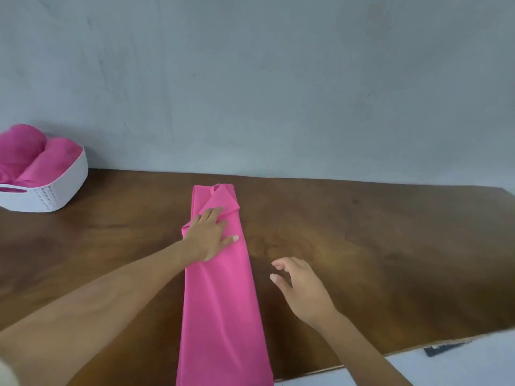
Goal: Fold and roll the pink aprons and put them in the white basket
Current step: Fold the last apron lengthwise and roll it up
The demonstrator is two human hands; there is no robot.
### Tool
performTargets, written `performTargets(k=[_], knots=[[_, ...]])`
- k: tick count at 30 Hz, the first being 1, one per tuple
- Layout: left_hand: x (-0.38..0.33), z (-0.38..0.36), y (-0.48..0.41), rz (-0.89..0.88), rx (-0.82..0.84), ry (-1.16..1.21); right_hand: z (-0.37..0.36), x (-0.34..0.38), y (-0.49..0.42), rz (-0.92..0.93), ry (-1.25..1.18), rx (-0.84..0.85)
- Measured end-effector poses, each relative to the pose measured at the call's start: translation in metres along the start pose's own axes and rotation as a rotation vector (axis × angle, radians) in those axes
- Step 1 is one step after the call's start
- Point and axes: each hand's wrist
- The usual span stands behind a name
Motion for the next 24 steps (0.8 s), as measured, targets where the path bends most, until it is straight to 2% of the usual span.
performTargets(k=[6, 9, 11, 17, 24], knots=[[0.025, -0.009, -0.043, -0.026, 0.051, -0.008, -0.008, 0.012, -0.056, -0.013, 0.041, 0.010], [0.032, -0.011, -0.052, -0.059, 0.022, 0.012, -0.013, 0.011, -0.072, -0.036, 0.043, 0.023], [0.037, -0.013, -0.055, -0.076, -0.040, 0.102, -0.014, 0.008, -0.080, -0.042, 0.046, 0.031], [0.048, -0.014, -0.051, -0.062, -0.220, 0.564, 0.003, 0.010, -0.133, -0.020, 0.096, 0.038], [0.052, -0.022, -0.049, 0.173, -0.261, 0.821, 0.012, 0.039, -0.217, -0.009, 0.063, 0.031]])
Point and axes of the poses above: each hand's wrist, its own y-axis away from the middle knuckle, its own z-axis out of the back of the hand, x = y × z, and after that the axes turned 7 degrees about -y, right-handed
